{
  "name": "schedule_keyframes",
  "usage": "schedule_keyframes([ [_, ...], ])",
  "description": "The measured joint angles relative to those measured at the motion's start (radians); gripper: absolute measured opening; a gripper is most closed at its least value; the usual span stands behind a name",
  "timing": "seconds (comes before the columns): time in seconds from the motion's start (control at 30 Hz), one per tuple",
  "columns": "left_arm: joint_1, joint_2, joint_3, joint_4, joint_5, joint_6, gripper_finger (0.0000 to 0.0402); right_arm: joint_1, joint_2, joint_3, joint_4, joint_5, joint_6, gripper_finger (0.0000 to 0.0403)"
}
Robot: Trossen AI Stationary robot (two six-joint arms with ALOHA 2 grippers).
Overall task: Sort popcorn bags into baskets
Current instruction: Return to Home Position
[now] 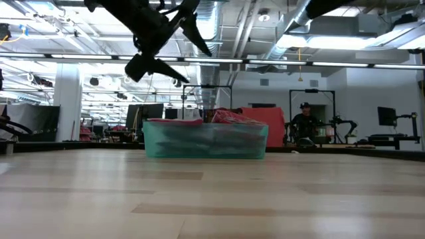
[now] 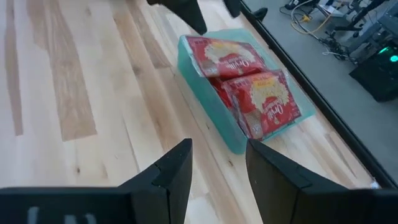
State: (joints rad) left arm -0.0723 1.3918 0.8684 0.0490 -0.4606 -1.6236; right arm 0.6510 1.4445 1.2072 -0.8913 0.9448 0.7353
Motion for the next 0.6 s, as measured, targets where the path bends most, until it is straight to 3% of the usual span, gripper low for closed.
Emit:
schedule_keyframes([
  [0.13,0.014,-0.041,0.0,-0.023,-0.049,0.239,0.0316,0.008,0.0,0.0,0.066,0.019,-0.031,0.0172],
  [0.23,0.026,-0.085,-0.001,0.017,-0.065,0.495,0.0316,0.018,0.0,0.0,0.153,0.108,-0.086,0.0163],
  [0.5,0.096,-0.315,0.0,0.246,0.272,0.856,0.0316,0.014,-0.118,0.07,0.199,0.175,-0.379,0.0125],
  [0.6,0.097,-0.415,0.0,0.229,0.299,0.985,0.0316,0.021,-0.179,0.116,0.192,0.138,-0.537,0.0104],
])
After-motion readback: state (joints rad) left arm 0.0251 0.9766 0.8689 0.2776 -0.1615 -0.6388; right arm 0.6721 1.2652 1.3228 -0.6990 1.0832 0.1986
